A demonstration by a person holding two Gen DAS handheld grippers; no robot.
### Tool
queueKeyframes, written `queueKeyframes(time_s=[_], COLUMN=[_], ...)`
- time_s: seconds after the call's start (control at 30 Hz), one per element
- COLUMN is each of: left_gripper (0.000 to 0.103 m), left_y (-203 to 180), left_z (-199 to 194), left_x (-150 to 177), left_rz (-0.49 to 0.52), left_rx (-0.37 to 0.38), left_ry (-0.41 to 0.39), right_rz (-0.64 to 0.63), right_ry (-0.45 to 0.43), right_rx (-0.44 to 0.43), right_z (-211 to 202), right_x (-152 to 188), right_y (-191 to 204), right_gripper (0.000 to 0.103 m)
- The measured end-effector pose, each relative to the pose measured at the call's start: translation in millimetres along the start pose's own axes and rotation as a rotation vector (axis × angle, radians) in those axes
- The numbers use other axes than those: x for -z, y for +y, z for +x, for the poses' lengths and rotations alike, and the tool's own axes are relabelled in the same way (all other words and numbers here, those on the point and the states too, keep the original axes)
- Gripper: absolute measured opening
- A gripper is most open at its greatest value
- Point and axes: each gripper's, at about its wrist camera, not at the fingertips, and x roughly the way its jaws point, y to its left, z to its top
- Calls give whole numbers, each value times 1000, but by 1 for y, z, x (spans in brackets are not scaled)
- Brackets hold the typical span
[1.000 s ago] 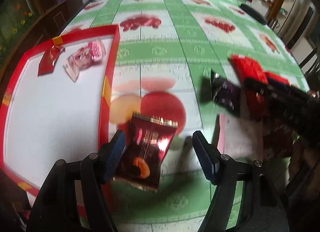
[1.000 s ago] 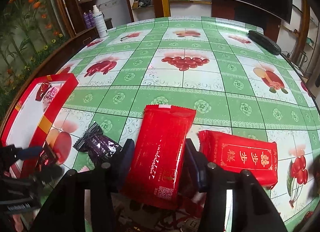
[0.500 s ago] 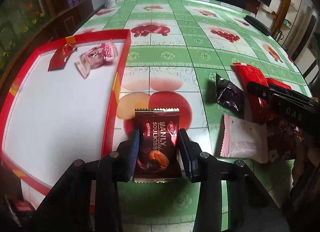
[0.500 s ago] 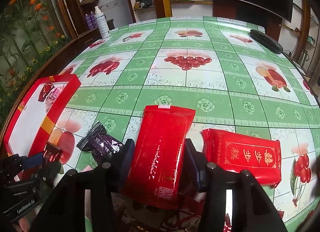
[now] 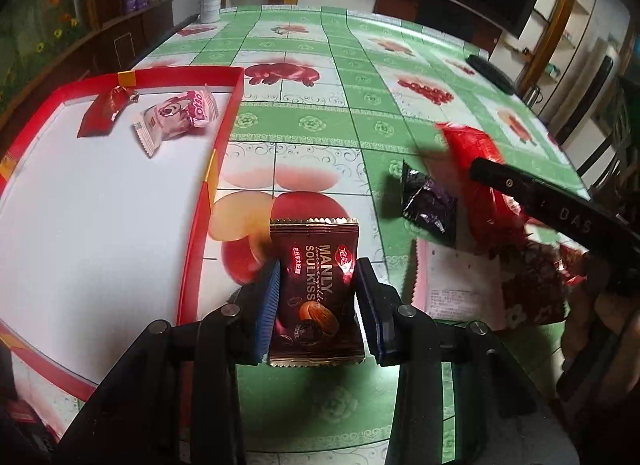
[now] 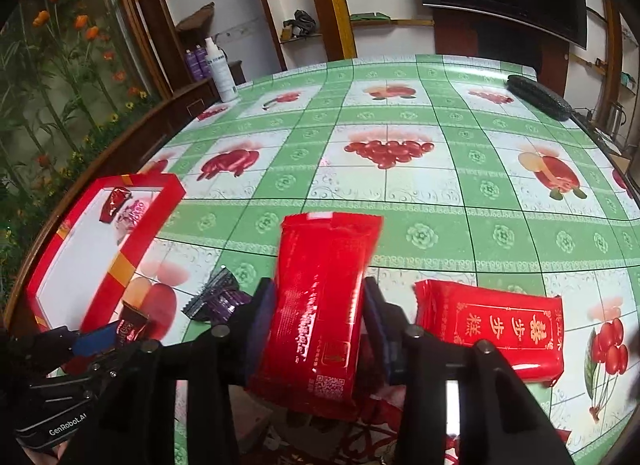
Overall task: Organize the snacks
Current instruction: 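Lift both held packets up from the table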
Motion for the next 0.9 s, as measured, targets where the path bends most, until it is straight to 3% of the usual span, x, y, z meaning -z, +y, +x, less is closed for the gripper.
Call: queueKeyframes(time_s=[0.33,0.5,0.63,0.8,0.87,0.9], left_gripper=[36,36,36,36,36,36], left_y=[-4,-3,-4,-3,-3,-3], left_z=[1,1,1,1,1,1], left_x=[2,2,3,2,3,3], left_rz=[15,15,16,10,8,8], left_rx=[-5,-2,4,15,19,20], left_ry=[3,4,5,5,5,4], right_rz=[2,-19,-51,-184,-218,-225], right_ry=[54,54,62,61,54,54], right_rx=[19,58,85,204,226,228], right_z=[13,14,17,23,22,21], right_x=[2,4,6,14,15,16], right_y=[-3,-1,4,25,31,33], right_gripper=[43,50,64,65,55,54])
